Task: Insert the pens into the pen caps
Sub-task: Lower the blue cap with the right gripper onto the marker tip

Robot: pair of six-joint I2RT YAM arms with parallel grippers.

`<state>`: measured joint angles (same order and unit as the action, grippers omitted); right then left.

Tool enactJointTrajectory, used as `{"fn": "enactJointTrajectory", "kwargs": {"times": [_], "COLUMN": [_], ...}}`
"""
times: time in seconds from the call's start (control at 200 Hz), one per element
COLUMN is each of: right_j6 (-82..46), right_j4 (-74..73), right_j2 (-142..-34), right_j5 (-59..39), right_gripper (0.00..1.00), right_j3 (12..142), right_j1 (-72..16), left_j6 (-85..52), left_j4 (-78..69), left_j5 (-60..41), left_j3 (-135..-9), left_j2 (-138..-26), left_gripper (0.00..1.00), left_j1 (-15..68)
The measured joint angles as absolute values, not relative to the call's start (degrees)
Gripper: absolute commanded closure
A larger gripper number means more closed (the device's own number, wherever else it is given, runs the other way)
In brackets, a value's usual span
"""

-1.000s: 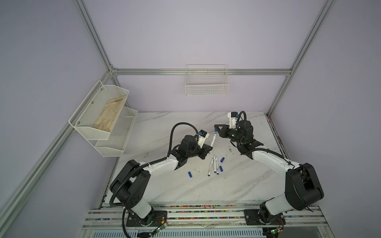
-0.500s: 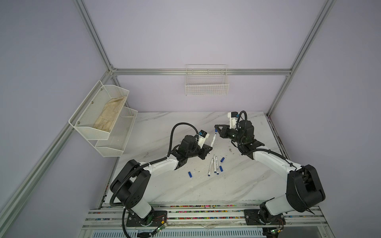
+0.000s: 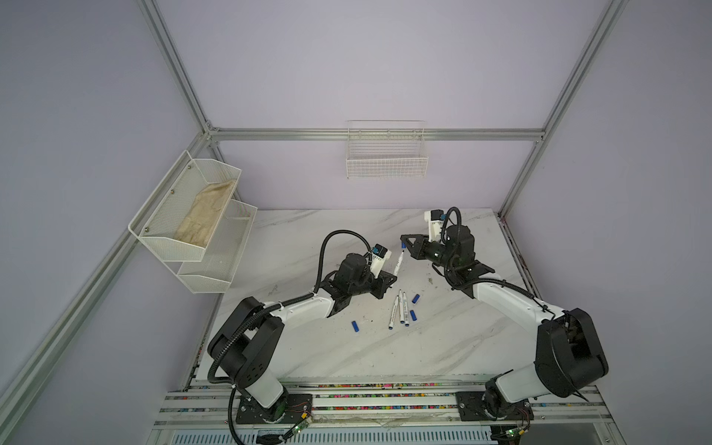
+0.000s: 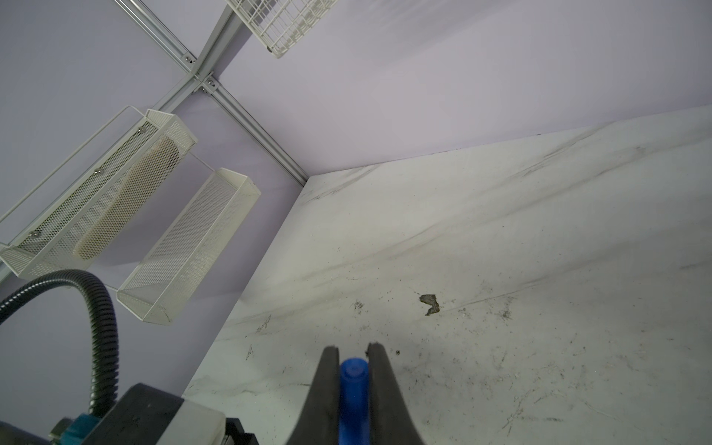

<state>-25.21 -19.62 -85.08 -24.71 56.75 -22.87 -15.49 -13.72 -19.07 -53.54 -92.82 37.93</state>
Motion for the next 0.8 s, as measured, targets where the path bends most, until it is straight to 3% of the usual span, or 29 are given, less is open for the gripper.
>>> {"fn": "enactJointTrajectory", "kwargs": {"times": [0.8], "right_j6": [-23.7], "right_j4": [-18.4], "right_j2": [-85.1], "right_j5": [-24.1], "right_gripper": [1.00], "right_j3": [56.6], "right_j1": [-23.8], "left_j6": [-15.4], "left_j4": [-13.7], "left_j5": [-19.1], "left_j3": [-53.5], "left_j2": [-92.8], "left_gripper": [1.00], "left_j1": [37.9]}}
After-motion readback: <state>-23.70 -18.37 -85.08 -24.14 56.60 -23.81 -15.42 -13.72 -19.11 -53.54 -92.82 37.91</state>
